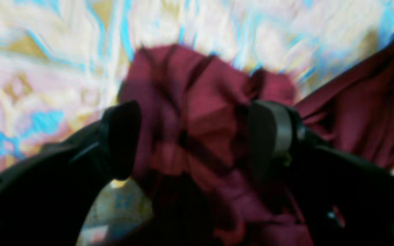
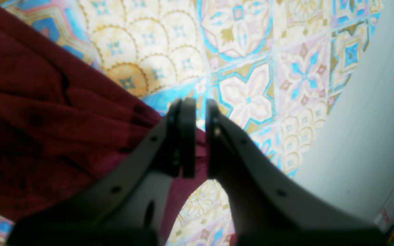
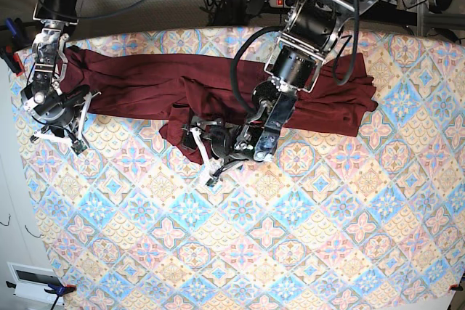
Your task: Layout the t-shirt on the table in an organized manner, then fold the t-shirt properly
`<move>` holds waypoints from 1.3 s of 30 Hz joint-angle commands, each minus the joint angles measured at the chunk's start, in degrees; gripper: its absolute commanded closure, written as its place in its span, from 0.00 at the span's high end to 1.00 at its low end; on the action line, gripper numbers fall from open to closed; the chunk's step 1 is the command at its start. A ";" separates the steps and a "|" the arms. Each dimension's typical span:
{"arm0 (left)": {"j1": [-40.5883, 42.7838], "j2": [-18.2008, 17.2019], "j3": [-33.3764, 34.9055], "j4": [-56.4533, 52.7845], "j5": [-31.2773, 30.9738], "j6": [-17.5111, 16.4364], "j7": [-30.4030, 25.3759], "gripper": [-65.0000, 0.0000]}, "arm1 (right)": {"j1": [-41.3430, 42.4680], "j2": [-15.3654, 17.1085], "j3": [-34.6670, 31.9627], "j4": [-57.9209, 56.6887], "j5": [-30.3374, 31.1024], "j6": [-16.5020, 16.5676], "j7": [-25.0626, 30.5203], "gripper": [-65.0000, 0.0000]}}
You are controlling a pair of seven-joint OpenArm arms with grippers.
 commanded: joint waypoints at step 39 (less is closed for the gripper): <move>12.58 -7.09 -7.10 27.13 -5.89 0.21 -4.67 0.00 | 1.25 1.13 0.25 -4.81 0.13 -0.27 1.03 0.07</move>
